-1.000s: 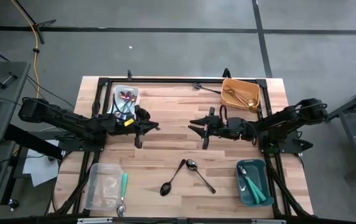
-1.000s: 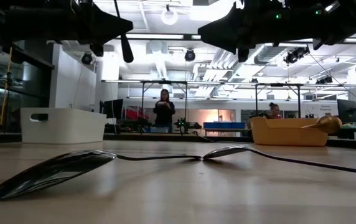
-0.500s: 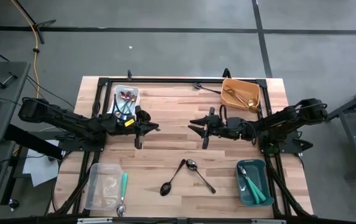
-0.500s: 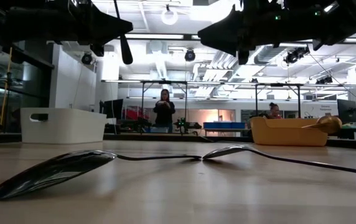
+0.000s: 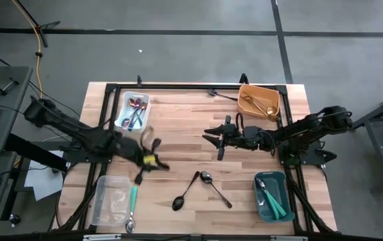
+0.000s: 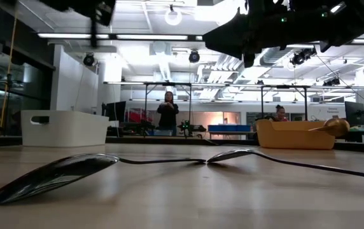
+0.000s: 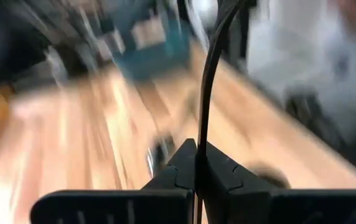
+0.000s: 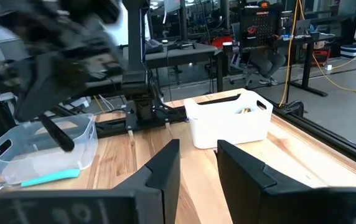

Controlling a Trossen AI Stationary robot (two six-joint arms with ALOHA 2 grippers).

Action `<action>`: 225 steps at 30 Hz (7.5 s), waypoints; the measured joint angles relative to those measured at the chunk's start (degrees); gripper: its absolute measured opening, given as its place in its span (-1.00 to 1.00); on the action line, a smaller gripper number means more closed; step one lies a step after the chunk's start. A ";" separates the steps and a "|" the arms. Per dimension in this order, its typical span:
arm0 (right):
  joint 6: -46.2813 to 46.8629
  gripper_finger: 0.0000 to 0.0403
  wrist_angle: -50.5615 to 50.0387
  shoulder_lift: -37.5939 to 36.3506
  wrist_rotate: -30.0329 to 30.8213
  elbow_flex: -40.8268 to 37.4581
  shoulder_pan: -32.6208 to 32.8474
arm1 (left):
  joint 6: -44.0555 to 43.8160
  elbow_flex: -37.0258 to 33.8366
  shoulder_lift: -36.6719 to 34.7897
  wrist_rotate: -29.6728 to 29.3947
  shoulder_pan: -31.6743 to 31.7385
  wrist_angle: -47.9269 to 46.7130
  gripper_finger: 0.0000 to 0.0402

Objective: Sort silverware by color (type)
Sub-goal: Put the black spoon into the transparent bin, then put the green spoon into the blue bin

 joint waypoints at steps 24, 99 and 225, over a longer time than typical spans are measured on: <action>2.54 -0.50 -0.87 0.02 0.15 0.04 0.00 | -23.42 38.00 30.52 0.06 -36.19 -72.66 -1.00; 7.82 -0.50 -8.63 0.04 -0.06 0.02 -0.74 | -27.91 21.01 16.50 -14.65 -30.66 -56.45 0.00; 11.56 -0.50 -15.53 0.04 -1.53 0.00 -2.84 | -82.94 25.47 41.53 -11.76 -11.98 -47.87 0.08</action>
